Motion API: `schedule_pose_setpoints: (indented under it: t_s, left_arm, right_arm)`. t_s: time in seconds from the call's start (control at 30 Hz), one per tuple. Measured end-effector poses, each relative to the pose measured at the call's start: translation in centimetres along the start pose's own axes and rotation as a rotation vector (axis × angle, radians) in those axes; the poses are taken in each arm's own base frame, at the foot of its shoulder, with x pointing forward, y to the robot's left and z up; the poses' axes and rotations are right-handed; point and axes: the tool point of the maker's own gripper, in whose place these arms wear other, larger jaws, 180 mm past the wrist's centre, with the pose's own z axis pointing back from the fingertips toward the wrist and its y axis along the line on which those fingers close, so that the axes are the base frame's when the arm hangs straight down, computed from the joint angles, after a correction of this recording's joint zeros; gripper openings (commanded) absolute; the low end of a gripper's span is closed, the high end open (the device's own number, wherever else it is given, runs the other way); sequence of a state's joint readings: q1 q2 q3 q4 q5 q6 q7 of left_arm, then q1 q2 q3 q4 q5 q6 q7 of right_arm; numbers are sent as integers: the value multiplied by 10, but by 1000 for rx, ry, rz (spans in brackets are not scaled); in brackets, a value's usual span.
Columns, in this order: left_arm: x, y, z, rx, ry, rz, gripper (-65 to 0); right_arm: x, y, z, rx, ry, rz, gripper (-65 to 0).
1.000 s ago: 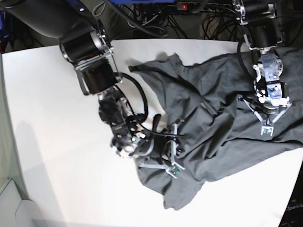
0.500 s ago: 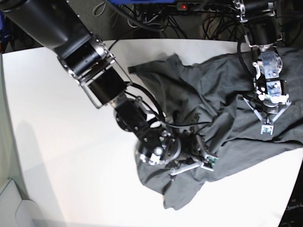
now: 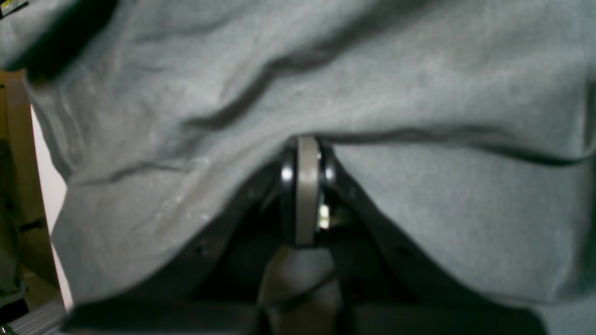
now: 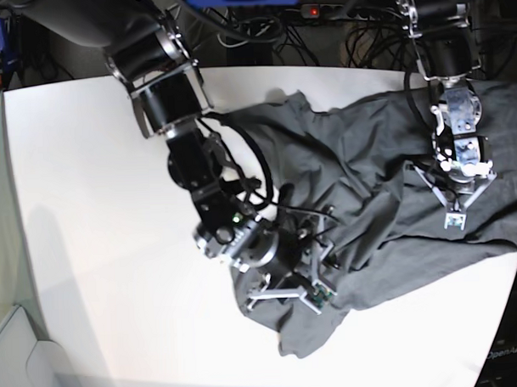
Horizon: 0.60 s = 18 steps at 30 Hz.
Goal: Layout the t-shirt on the table in an organized manner, then fold the t-shirt properly
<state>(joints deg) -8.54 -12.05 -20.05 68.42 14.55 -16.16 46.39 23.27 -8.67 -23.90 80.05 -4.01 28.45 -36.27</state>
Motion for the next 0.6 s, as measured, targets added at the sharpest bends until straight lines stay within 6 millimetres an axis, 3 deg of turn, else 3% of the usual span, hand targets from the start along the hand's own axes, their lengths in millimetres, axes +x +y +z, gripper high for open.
schedule_pose_setpoints:
  t_s: [0.17, 0.37, 0.6]
  left_arm:
    - [0, 0, 0, 0, -13, -1, -645]
    - [0, -1, 0, 0, -13, -1, -645]
    - [1, 0, 0, 0, -14, -1, -645]
  right_arm:
    - [-42, 15, 5, 17, 128, -34, -362]
    - [-68, 32, 3, 50, 170, -88, -343]
    - [-114, 21, -2, 32, 226, -215, -342]
